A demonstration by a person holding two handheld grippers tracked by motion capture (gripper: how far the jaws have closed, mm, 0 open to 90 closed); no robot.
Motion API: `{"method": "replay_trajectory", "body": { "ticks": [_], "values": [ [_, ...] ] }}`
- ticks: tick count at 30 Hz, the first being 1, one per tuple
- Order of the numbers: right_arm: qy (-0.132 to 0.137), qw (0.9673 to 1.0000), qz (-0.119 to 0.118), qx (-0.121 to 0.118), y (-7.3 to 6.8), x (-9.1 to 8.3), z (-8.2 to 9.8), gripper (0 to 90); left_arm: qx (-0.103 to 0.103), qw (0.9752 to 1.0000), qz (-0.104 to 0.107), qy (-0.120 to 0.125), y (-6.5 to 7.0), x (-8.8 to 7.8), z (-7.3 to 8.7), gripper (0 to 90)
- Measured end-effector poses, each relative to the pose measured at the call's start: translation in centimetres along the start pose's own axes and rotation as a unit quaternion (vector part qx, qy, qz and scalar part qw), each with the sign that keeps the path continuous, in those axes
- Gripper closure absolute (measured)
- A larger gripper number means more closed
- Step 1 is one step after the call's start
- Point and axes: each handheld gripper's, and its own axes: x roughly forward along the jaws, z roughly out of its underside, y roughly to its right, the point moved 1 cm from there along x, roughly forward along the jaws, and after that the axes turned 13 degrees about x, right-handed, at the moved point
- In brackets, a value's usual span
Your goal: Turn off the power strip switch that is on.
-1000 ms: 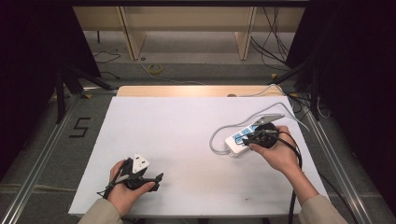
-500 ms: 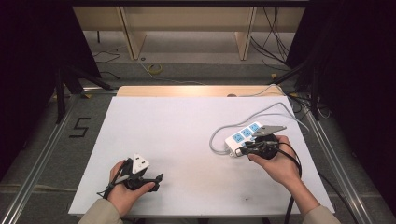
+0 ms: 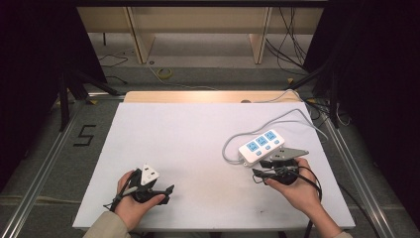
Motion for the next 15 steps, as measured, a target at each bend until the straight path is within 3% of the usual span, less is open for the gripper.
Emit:
{"method": "replay_trajectory", "body": {
  "ticks": [15],
  "values": [
    [-0.015,0.9995,-0.025,-0.006,-0.7,0.5,1.7,53.6,0.003,1.0000,0.002,-0.004,0.0,0.0,0.0,15.4]
  ]
}}
